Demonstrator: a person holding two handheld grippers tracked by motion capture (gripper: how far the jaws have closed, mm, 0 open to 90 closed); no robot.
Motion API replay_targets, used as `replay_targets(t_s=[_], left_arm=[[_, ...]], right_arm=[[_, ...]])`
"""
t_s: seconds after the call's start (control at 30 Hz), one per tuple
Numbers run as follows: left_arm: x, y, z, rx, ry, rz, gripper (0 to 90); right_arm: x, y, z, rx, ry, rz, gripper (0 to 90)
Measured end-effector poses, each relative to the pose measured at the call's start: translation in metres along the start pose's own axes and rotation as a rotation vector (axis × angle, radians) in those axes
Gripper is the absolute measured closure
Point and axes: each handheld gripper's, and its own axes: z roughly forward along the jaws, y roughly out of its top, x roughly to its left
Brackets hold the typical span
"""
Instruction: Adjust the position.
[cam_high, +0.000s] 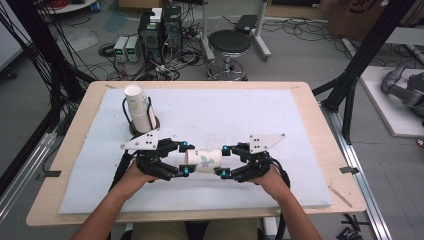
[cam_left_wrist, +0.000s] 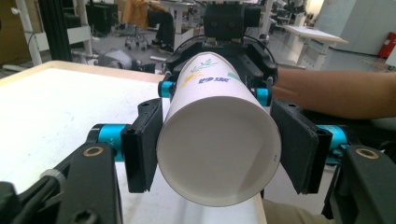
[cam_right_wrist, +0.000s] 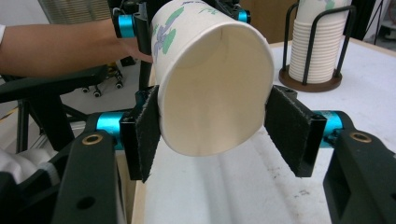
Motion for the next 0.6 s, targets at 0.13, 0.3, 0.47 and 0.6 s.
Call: replay_targets(t_s=[0.13, 0.3, 0.47, 0.6], left_arm=[[-0.001, 0.0, 0.003, 0.009, 0.021, -0.031, 25.7], [-0.002, 0.001, 0.002, 0.048, 0.041, -0.044, 13.8], [-0.002, 0.008, -0.002, 0.12, 0.079, -0.018, 13.8], [-0.002, 0.014, -0.002, 0.187, 0.116, 0.003, 13.9]], right_arm=[[0.0, 0.001, -0.002, 0.008, 0.014, 0.011, 38.3], [-0.001, 0.002, -0.005, 0.034, -0.003, 0.008, 37.9], [-0.002, 0.006, -0.008, 0.098, -0.05, -0.008, 37.8], [-0.002, 0.015, -0.007, 0.197, -0.092, -0.051, 37.8]])
